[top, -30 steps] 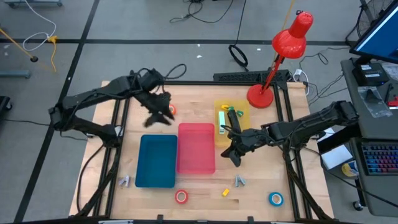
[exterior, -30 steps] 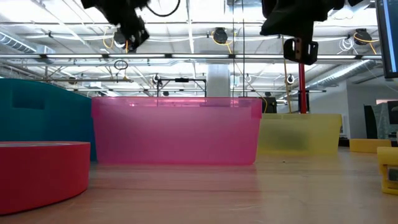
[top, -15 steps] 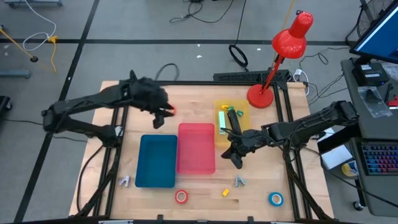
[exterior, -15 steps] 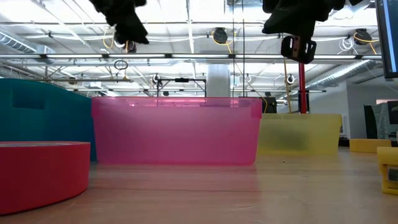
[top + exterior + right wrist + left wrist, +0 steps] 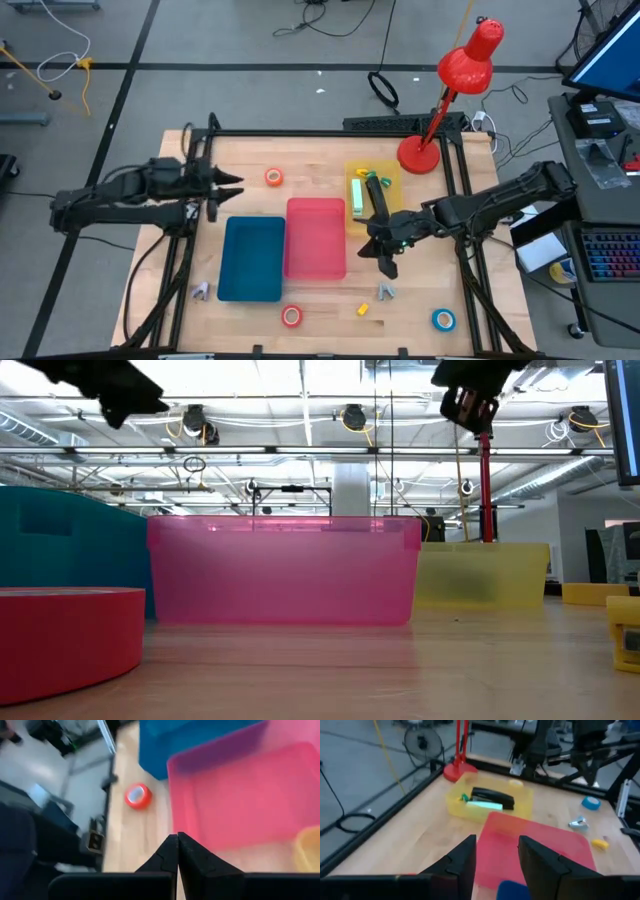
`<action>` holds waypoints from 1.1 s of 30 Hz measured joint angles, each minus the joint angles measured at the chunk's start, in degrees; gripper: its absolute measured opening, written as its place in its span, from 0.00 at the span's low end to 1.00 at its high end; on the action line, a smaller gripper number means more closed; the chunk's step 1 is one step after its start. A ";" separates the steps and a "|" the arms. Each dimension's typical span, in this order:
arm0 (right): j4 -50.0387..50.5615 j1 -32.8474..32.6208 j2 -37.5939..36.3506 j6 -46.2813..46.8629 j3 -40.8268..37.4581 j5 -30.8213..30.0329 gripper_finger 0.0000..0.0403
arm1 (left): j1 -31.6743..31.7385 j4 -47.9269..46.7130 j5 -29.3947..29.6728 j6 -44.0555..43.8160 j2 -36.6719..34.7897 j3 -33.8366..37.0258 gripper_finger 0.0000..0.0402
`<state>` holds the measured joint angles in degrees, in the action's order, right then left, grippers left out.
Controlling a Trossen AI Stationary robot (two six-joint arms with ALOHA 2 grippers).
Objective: Pick and place Stapler, Stapler remover, tape
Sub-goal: Put the yellow stapler into the yellow bin
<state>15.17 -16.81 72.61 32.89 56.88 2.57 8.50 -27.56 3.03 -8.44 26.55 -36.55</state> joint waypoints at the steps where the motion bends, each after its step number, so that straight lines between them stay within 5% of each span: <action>1: 3.41 -0.34 0.76 -0.61 1.94 -0.75 0.00 | -0.36 -0.15 0.57 0.28 -1.67 0.66 0.36; 14: 32.56 -7.41 20.81 -8.50 22.70 2.27 0.00 | -2.62 1.44 3.51 -0.32 -10.69 10.96 0.36; 33: 27.46 -10.84 29.82 -26.19 24.07 9.49 0.00 | -2.65 -1.04 3.08 -0.21 -11.69 11.36 0.36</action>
<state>42.64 -27.66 102.43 6.69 80.95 12.06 5.85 -28.59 6.11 -8.65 14.85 -25.19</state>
